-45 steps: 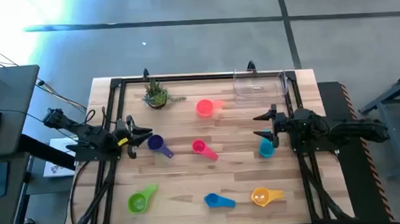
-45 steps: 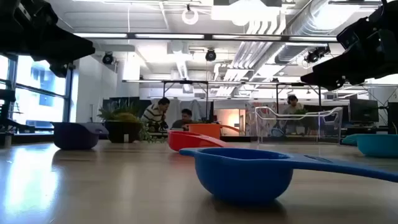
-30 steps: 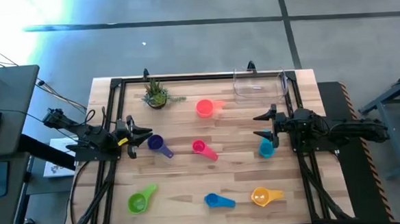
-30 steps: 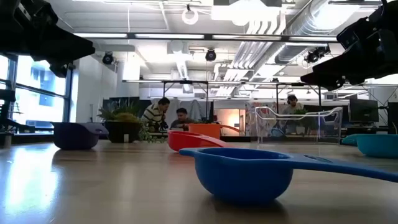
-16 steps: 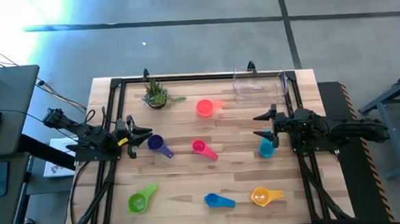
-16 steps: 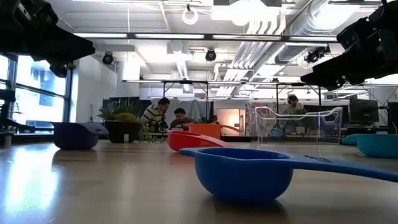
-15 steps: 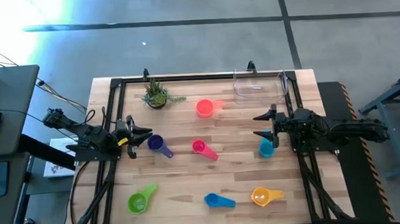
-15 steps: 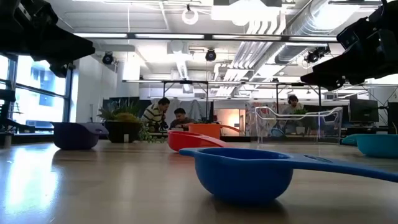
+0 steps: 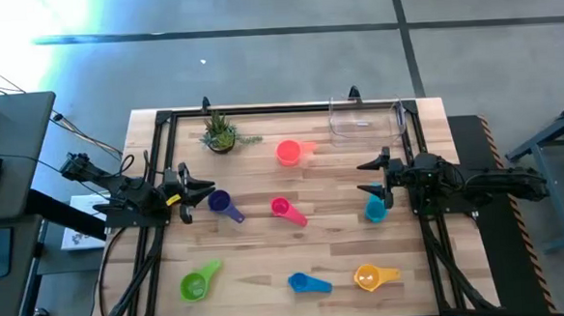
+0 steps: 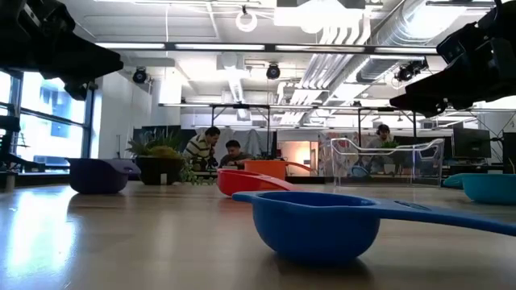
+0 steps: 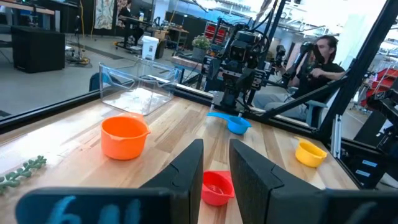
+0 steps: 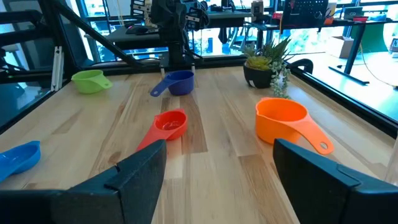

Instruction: Nest measuring cups in basket

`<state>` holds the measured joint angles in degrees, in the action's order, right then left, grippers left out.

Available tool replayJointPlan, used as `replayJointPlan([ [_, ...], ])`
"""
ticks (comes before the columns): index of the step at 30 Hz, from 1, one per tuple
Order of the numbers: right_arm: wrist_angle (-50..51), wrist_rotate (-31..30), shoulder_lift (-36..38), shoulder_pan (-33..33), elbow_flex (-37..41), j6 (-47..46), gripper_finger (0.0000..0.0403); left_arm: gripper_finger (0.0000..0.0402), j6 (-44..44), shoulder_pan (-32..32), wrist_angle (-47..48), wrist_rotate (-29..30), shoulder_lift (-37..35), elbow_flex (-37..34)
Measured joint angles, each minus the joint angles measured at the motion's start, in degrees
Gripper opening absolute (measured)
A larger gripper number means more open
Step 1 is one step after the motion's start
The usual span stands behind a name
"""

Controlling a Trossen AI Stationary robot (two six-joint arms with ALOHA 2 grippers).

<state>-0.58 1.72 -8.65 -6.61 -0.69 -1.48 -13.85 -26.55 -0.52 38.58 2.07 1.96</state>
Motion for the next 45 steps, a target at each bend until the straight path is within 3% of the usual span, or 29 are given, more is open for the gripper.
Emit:
replayJointPlan([
  [35,0.0,0.0,0.0,0.0,0.0,0.0,0.0286,0.007,0.0,0.0,0.0,-0.6,0.0,0.0],
  [45,0.0,0.0,0.0,0.0,0.0,0.0,0.0286,0.007,-4.1,0.0,0.0,-1.0,0.0,0.0],
])
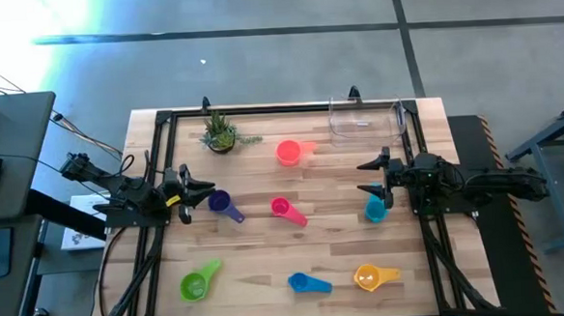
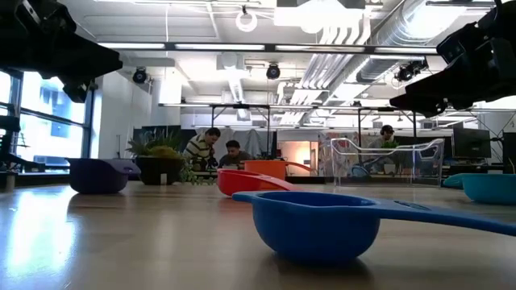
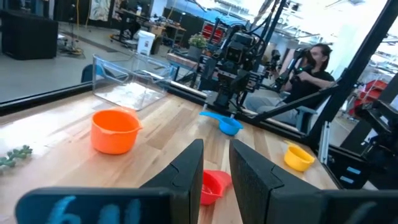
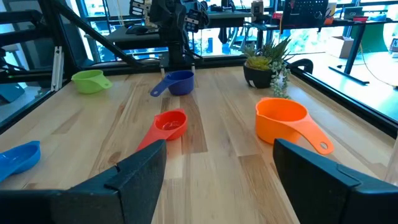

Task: Nest measuring cups in basket
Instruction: Move the orange measuring cup to the bottom center of the table

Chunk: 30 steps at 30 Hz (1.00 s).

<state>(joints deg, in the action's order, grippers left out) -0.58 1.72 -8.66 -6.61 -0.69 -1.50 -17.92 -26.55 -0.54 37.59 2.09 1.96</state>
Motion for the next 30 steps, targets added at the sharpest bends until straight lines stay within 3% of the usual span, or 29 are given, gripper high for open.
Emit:
replayJointPlan([
  [16,0.0,0.0,0.0,0.0,0.0,0.0,0.0286,0.007,-5.5,0.0,-0.9,1.1,0.0,1.1],
  [23,0.0,0.0,0.0,0.0,0.0,0.0,0.0286,0.007,3.8,0.0,-1.2,1.1,1.2,9.0],
  [30,0.0,0.0,0.0,0.0,0.0,0.0,0.0286,0.007,15.8,0.0,-1.1,3.9,11.6,20.8],
])
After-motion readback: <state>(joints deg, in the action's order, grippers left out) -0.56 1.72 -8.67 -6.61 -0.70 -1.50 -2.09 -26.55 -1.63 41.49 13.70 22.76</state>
